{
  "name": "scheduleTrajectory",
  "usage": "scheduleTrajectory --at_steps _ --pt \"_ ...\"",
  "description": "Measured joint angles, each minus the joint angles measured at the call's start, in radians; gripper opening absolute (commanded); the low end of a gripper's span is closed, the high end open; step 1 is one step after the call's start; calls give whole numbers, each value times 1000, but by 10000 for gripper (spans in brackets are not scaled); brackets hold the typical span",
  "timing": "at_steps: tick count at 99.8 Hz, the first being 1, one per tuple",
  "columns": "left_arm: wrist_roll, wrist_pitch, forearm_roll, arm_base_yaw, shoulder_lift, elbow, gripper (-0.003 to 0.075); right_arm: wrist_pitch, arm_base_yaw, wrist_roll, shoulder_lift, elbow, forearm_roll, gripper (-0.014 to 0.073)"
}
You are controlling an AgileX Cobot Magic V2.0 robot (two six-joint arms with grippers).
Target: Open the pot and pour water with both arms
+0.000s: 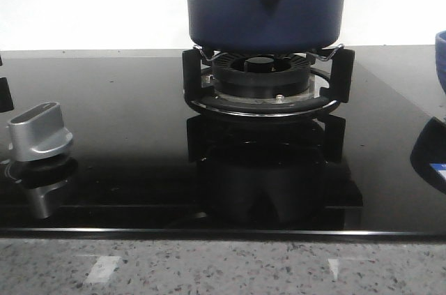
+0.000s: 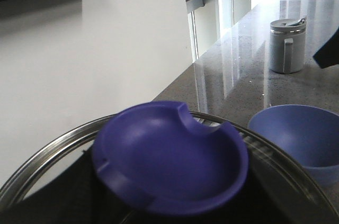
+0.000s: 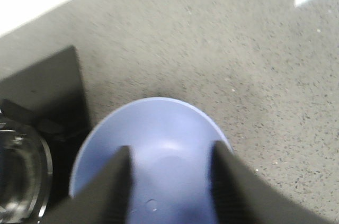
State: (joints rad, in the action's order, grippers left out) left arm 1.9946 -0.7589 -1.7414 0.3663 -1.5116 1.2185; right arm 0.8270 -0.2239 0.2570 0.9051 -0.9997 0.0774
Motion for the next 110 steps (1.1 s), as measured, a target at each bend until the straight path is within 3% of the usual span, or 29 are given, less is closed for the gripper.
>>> scheduleTrajectory --at_steps 3,53,110 --pt "-9 0 0 2 -18 18 253 0 7 -5 -16 0 0 -79" --pt "-60 -5 -5 75 -262 191 253 2 83 -45 -105 0 14 -67" --pt "-76 36 -29 88 -300 215 254 2 83 -47 -105 0 16 -67"
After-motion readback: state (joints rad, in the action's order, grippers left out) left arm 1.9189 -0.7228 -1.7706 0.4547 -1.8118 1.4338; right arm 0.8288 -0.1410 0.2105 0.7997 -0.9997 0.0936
